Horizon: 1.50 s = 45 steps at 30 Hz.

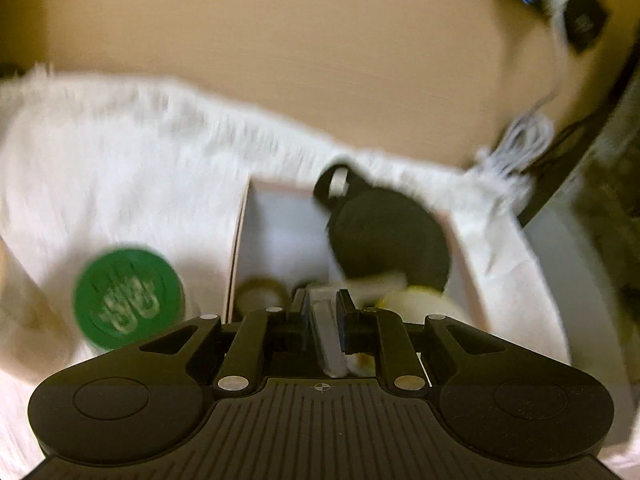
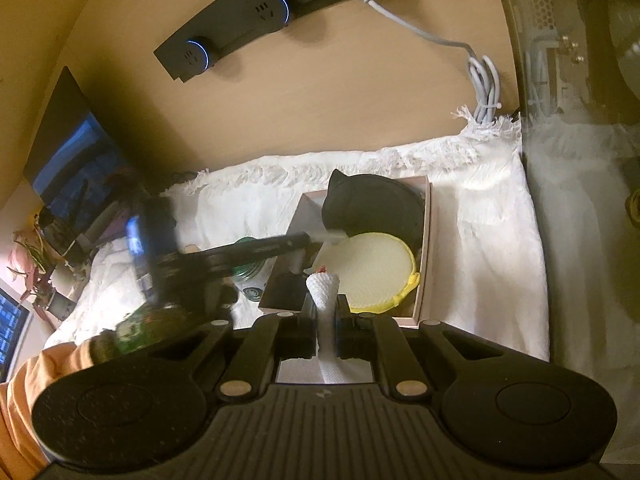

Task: Organize soft objects
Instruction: 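Lower the plastic piece into the box and open the left gripper while the right carries the glove, then lower the white glove into the pink box and open the right gripper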

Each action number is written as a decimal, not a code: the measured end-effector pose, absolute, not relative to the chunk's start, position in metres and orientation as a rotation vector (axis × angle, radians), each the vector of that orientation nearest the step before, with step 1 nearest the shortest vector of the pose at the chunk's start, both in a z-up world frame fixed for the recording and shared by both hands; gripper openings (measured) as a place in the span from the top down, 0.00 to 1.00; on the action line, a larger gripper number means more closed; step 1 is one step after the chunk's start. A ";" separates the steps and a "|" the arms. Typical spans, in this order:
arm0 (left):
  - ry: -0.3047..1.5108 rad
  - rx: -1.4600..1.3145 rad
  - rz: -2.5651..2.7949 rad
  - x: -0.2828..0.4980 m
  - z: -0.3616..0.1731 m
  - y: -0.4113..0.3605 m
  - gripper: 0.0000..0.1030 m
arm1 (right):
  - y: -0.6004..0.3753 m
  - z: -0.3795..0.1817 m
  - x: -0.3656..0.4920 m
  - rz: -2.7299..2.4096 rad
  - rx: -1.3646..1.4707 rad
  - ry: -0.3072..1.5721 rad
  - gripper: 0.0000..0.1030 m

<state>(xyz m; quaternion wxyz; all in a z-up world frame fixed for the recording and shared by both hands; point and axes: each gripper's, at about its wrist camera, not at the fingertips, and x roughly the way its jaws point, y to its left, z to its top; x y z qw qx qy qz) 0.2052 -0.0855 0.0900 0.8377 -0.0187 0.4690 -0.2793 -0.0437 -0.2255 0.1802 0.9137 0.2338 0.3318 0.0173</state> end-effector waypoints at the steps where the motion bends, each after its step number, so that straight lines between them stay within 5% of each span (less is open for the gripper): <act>1: 1.004 -0.013 -0.584 0.207 0.084 -0.089 0.84 | -0.225 0.181 -0.042 0.031 0.481 0.683 0.92; 7: 0.969 0.143 -0.621 0.204 0.073 -0.099 0.76 | -0.224 0.187 -0.025 0.010 0.470 0.677 0.92; 19: 0.878 -0.131 -0.705 0.197 0.127 -0.027 0.77 | -0.206 0.224 0.060 -0.010 0.444 0.583 0.92; 29: 0.968 -0.158 -0.749 0.181 0.126 0.009 0.77 | -0.180 0.161 0.178 0.028 0.482 0.699 0.91; 33: 0.990 -0.130 -0.772 0.178 0.119 0.009 0.77 | -0.192 0.128 0.185 0.033 0.534 0.788 0.69; 36: 0.991 -0.110 -0.785 0.178 0.118 0.001 0.77 | -0.198 0.131 0.159 0.009 0.485 0.763 0.66; 40: 0.990 -0.117 -0.809 0.181 0.113 -0.012 0.77 | -0.200 0.138 0.106 -0.055 0.362 0.700 0.37; 45: 0.997 -0.106 -0.812 0.180 0.110 -0.024 0.77 | -0.201 0.110 0.076 -0.100 0.328 0.735 0.38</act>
